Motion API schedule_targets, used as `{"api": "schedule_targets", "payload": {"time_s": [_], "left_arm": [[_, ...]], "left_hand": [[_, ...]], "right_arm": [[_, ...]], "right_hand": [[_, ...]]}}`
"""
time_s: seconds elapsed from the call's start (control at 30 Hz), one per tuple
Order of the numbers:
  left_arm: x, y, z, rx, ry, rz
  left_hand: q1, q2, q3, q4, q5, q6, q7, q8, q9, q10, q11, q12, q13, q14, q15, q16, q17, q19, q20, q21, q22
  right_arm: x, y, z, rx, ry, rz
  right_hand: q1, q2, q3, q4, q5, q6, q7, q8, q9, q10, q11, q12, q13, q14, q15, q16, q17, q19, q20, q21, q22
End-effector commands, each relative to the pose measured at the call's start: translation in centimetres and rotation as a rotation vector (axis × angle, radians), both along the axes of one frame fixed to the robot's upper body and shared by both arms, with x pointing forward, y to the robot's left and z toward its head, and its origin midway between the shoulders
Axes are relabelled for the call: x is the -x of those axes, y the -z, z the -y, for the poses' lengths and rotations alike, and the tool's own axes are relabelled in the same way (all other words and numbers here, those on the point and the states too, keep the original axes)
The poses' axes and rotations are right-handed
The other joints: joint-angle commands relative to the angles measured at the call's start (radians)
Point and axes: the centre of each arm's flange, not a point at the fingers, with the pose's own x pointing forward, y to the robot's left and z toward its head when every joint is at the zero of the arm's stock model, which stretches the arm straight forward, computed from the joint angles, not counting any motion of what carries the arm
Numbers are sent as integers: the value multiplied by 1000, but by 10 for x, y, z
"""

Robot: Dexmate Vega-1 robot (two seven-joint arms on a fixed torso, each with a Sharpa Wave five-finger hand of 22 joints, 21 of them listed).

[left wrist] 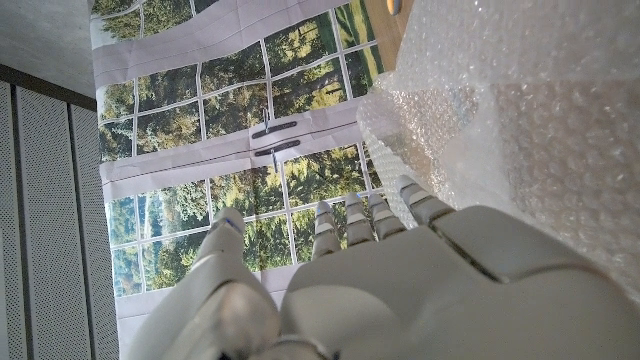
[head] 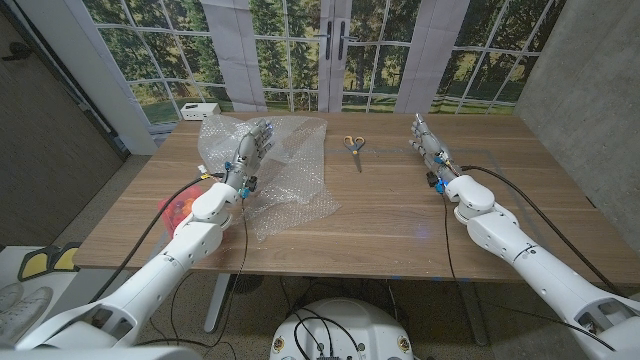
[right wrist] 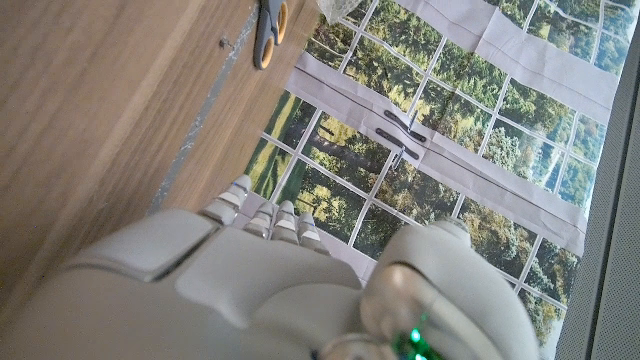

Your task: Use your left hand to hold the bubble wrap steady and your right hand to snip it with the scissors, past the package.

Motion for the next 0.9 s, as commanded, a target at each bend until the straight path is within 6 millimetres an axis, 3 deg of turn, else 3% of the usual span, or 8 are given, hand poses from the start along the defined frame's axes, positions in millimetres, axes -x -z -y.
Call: {"api": "schedule_targets", "payload": {"time_s": [0.03,0.13,0.23,0.43,0.67,0.77,0.9], "left_arm": [[5,1,9,2,-4,-4],[2,-1,9,-1,6,2],[-1,-1,9,6,24,8],[1,-5,2,-2,49,26],[3,-11,-8,-28,50,40],[6,-14,-13,-28,38,46],[6,-15,-15,-30,39,42]], "left_hand": [[10,1,5,-3,5,-6,0,-1,2,12,1,8,4,6,-19,8,3,3,-2,3,5],[10,0,5,-3,5,-8,-1,-2,2,18,2,10,4,7,-19,8,3,5,-3,4,5],[10,0,5,-3,5,-7,-2,-1,2,19,1,10,4,9,-20,8,3,7,-3,4,5],[11,0,4,-3,5,-4,-9,1,1,24,-3,11,4,13,-23,9,3,10,-5,6,5],[12,0,4,-4,5,-2,-10,2,1,26,-3,11,4,12,-23,8,3,12,-6,6,5],[12,1,5,-4,5,-2,-9,2,1,26,-1,11,4,12,-24,7,3,13,-6,6,5],[13,1,5,-4,5,0,-8,3,1,27,-1,11,4,13,-24,7,3,14,-7,6,5]], "right_arm": [[1,3,3,105,13,3],[3,2,1,118,38,2],[5,0,-3,122,64,4],[10,-1,-12,153,111,9],[20,2,-21,176,170,8],[19,-1,-27,189,195,10],[20,-3,-32,201,216,12]], "right_hand": [[2,0,2,-7,-3,-20,-24,3,3,-16,-21,5,2,-38,-16,0,4,-26,16,0,4],[5,1,5,-9,-3,-17,-28,9,3,-7,-59,13,3,-42,-34,5,3,-29,16,5,5],[6,2,5,-9,-3,-15,-32,10,3,-6,-68,14,3,-41,-39,7,3,-30,15,6,5],[7,0,6,-12,-3,-11,-25,13,3,-5,-55,15,2,-41,-44,9,3,-27,4,9,4],[11,-1,6,-15,-4,-6,-25,15,3,-2,-66,17,2,-42,-55,10,2,-23,-2,11,4],[13,-1,7,-16,-4,-6,-25,15,3,5,-65,20,2,-41,-45,11,2,-23,-3,12,4],[18,-5,8,-22,-6,-7,-8,16,3,35,-23,32,4,-41,-18,15,2,-27,6,12,4]]}}
